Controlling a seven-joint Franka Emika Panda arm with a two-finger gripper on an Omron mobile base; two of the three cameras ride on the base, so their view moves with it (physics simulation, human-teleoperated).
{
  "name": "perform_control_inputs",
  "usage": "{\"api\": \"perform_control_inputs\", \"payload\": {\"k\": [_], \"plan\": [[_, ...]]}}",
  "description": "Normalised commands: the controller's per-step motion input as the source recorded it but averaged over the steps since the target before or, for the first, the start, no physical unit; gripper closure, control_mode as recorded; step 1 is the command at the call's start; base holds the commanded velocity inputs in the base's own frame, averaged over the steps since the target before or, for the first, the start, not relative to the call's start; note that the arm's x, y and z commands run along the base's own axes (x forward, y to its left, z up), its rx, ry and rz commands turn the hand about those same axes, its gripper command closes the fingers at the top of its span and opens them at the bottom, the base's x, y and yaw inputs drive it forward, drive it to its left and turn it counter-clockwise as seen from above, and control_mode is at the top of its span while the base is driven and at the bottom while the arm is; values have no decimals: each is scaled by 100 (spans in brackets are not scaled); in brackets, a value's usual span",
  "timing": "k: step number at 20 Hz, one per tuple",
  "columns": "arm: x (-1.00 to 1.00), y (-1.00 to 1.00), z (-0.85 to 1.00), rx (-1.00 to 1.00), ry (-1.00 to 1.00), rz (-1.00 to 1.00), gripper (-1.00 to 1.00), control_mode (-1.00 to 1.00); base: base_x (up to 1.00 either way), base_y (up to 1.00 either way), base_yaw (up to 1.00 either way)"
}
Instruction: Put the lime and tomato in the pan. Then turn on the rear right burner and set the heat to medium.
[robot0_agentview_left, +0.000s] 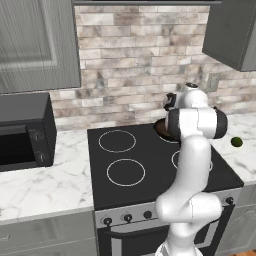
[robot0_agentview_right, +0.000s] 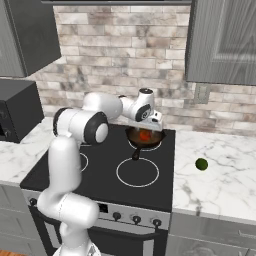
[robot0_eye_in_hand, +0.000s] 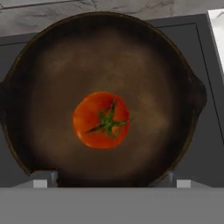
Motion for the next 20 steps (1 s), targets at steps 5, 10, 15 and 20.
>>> {"api": "perform_control_inputs", "payload": {"k": [5,10,15,20], "plan": [[-81,0,19,0,0,0,-100,-100,0,0,0],[-49,-9,2,-1,-8,0,-100,-100,0,0,0],[-28,-30,0,-1,-9,0,-100,-100,0,0,0],[-8,-56,0,-6,-10,0,-100,-100,0,0,0]]}}
